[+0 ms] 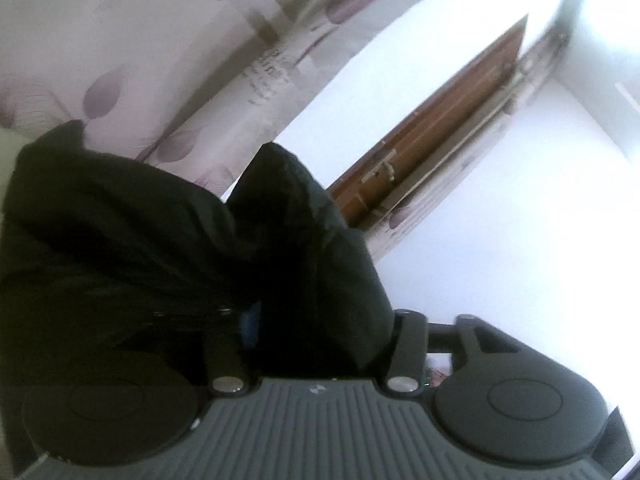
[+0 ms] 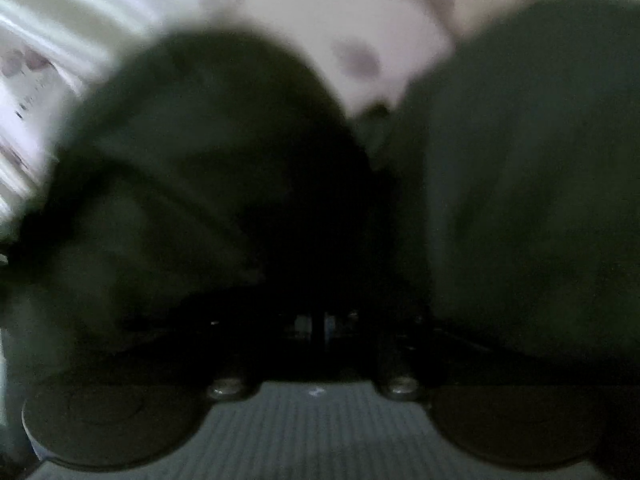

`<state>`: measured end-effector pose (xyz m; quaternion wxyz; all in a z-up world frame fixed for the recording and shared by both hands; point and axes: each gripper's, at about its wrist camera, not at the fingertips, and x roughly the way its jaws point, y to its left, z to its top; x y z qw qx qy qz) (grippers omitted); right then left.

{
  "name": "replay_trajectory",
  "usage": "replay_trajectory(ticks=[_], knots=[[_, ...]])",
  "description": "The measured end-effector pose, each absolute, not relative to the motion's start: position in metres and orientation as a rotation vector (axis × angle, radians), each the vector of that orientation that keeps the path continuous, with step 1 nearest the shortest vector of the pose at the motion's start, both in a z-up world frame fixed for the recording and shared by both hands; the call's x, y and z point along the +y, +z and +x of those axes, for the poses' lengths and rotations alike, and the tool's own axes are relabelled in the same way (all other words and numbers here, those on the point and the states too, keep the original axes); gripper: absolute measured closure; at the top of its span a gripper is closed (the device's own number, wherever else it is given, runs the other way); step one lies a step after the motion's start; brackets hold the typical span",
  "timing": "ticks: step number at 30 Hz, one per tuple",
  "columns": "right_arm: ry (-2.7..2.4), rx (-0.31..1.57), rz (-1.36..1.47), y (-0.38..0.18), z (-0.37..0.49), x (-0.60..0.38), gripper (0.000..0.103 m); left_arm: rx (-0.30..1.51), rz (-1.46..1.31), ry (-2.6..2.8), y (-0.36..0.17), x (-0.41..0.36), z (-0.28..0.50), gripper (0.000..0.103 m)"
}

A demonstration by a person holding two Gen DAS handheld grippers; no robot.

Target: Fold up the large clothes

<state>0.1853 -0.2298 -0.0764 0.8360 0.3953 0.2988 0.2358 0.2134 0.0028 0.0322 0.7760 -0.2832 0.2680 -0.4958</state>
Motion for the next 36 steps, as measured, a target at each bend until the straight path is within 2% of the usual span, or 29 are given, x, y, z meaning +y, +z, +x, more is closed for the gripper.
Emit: replay_trajectory(ticks=[2, 3, 4, 6, 8, 9, 10, 12, 14, 18, 22, 27, 36], knots=[[0.496, 0.565, 0.896, -0.065, 0.165, -0.262, 0.097, 0.557, -0.597, -1.08, 0.028, -0.007, 0.206, 0.037], [0.506, 0.543, 0.943, -0.06, 0.16, -0.277, 0.097, 0.549, -0.604, -1.092, 0.025, -0.009, 0.204, 0.026], [0.526, 0.53, 0.996, -0.056, 0.158, -0.29, 0.096, 0.536, -0.601, -1.09, 0.024, -0.011, 0.198, 0.021], [0.55, 0.523, 1.059, -0.042, 0.161, -0.31, 0.092, 0.505, -0.535, -1.068, 0.022, -0.021, 0.186, 0.021], [0.559, 0.55, 0.999, -0.016, 0.168, -0.317, 0.091, 0.471, -0.444, -1.048, 0.022, -0.033, 0.178, 0.021], [0.556, 0.597, 0.946, -0.003, 0.173, -0.317, 0.078, 0.451, -0.403, -1.045, 0.022, -0.037, 0.173, 0.021], [0.531, 0.672, 0.891, 0.007, 0.177, -0.315, 0.056, 0.438, -0.381, -1.048, 0.022, -0.038, 0.171, 0.021], [0.5, 0.743, 0.761, 0.021, 0.179, -0.304, 0.041, 0.417, -0.361, -1.055, 0.019, -0.039, 0.167, 0.021], [0.515, 0.796, 0.7, 0.03, 0.191, -0.295, 0.041, 0.394, -0.361, -1.048, 0.014, -0.035, 0.161, 0.021], [0.51, 0.808, 0.813, 0.041, 0.196, -0.304, 0.04, 0.327, -0.362, -1.026, 0.007, -0.031, 0.153, 0.021], [0.472, 0.812, 0.761, 0.063, 0.183, -0.305, 0.028, 0.243, -0.286, -1.009, -0.001, -0.032, 0.129, 0.015], [0.387, 0.93, 0.561, 0.063, 0.214, -0.277, 0.027, 0.162, -0.22, -1.012, -0.009, -0.039, 0.115, 0.014], [0.416, 1.029, 0.55, 0.036, 0.269, -0.237, 0.027, 0.128, -0.239, -1.003, -0.013, -0.037, 0.115, 0.007]])
